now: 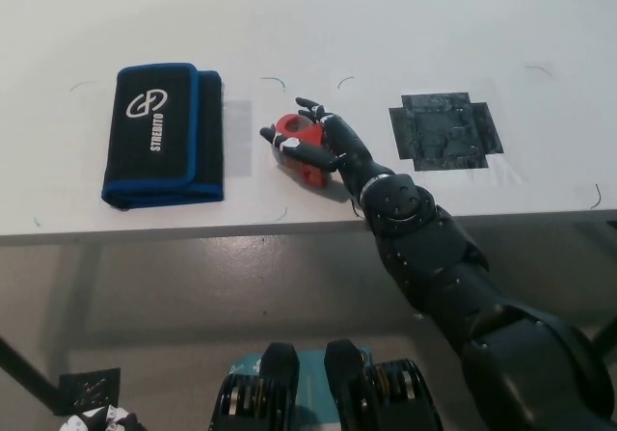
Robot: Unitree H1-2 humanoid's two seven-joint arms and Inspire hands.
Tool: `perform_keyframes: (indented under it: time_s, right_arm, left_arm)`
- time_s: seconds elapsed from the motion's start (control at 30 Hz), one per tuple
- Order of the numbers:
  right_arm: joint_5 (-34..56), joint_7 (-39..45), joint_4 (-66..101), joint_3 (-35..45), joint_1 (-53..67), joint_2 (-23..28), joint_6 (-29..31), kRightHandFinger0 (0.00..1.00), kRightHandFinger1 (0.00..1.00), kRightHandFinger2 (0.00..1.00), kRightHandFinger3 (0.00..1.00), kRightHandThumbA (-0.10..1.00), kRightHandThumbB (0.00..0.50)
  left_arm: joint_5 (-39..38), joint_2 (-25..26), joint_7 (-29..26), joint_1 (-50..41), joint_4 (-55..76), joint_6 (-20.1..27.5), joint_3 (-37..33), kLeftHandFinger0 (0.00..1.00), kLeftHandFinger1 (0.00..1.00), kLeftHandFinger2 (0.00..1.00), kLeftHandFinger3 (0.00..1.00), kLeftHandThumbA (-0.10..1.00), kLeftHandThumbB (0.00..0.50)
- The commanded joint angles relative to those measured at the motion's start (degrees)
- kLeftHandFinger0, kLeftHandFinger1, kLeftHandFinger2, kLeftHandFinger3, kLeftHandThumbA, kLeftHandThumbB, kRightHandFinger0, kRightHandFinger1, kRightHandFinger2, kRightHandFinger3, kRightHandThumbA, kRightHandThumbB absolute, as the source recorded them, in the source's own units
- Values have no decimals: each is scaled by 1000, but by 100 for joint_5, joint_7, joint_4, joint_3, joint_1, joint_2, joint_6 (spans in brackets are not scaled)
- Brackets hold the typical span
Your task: Use the right hand to move the tape on the right hand side to the notebook on the left hand side
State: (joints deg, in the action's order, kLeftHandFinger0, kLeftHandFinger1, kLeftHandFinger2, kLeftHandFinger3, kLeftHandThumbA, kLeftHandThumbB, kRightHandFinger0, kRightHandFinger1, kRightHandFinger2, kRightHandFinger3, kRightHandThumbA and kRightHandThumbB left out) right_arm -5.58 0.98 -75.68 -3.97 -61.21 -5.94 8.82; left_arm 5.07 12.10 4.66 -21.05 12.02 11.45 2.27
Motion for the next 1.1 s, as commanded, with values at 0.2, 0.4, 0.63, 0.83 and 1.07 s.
perform_keyframes:
  time_s: [0.2,0.4,0.63,0.83,1.07]
  right_arm:
    - [-91,102,215,-175,-187,308,12,1000,1000,1000,1000,773,488]
    - [-190,67,1045,-253,-18,768,-104,1000,1000,1000,1000,711,436]
    - [-54,313,2305,-94,196,1254,-243,1000,1000,1000,1000,668,408]
    - [18,480,3505,-52,544,1656,-233,1000,1000,1000,1000,739,460]
    - [-62,569,5560,-117,1845,1902,-340,1000,1000,1000,1000,757,445]
  left_arm:
    - [-20,24,40,-142,148,91,-32,234,152,189,302,0,132]
    - [-24,55,63,-251,137,92,-38,248,162,197,323,-21,121]
    - [15,28,27,-386,80,138,-29,232,159,206,325,-25,122]
    - [46,37,40,-378,36,123,-54,236,162,215,325,-32,121]
    - [30,58,64,-371,51,75,-60,234,162,209,320,-42,125]
